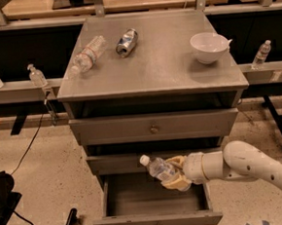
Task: Place blue plastic bottle into bottom drawer
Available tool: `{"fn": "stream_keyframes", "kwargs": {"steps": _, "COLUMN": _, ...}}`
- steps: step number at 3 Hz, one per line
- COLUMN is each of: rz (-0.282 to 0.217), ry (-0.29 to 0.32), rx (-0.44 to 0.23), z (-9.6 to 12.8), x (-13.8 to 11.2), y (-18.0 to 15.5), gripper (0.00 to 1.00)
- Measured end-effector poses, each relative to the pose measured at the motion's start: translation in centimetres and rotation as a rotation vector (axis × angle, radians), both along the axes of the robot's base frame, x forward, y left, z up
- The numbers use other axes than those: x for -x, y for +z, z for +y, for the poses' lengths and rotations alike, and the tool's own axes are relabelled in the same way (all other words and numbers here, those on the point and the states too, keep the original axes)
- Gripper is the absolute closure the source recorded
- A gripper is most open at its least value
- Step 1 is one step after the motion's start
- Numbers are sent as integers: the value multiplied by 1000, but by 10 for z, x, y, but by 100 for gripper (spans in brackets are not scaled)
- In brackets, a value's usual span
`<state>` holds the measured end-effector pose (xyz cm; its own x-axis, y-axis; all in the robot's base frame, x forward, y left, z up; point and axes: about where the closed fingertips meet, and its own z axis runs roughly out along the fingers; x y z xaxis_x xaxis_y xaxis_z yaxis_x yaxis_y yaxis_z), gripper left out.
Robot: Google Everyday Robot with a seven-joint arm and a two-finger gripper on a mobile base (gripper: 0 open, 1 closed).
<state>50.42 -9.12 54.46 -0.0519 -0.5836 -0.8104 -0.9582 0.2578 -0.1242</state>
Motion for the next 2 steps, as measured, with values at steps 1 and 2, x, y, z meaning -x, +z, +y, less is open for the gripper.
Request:
{"fn": "stream_keyframes", "kwargs": {"steps": 1, "rz": 12, "ry": 7, "rx": -17, "z": 4, "x": 3, "y": -13, "gripper": 100}}
{"fn": "stream_keyframes", "kwargs": {"steps": 2, "rz": 27, "ry": 15, "rx": -7, "z": 0, "x": -4, "y": -27, "gripper": 100}}
